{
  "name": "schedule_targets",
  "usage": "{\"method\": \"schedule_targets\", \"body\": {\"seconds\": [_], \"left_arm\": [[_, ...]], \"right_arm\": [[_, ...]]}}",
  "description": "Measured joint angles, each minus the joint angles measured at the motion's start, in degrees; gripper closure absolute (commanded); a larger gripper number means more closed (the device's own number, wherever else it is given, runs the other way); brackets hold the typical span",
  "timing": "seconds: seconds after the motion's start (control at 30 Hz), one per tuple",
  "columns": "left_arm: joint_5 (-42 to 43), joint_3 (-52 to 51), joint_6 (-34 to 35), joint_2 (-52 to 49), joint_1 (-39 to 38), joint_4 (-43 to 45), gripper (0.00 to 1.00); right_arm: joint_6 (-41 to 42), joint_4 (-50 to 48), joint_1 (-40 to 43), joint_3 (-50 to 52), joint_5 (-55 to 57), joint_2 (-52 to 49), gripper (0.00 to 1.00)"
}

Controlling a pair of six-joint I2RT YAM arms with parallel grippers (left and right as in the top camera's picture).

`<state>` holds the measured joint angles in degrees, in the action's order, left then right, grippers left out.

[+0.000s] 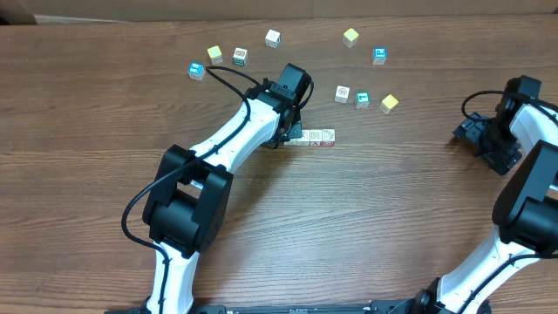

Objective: Form a horizontal line

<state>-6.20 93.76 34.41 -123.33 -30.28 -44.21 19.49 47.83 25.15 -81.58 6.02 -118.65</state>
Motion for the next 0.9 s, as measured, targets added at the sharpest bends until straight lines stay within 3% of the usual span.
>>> {"method": "schedule_targets", "body": {"seconds": [0.63, 0.9], "left_arm": [[-2.5, 0.0, 0.0, 0.0, 0.1, -1.6, 0.96], [-4.0, 0.0, 0.0, 0.0, 3.8, -2.6, 0.94]], "right_arm": [[0.0, 0.0, 0.0, 0.0, 0.0, 0.0, 0.0], [0.0, 0.0, 0.0, 0.0, 0.0, 0.0, 0.0]]}}
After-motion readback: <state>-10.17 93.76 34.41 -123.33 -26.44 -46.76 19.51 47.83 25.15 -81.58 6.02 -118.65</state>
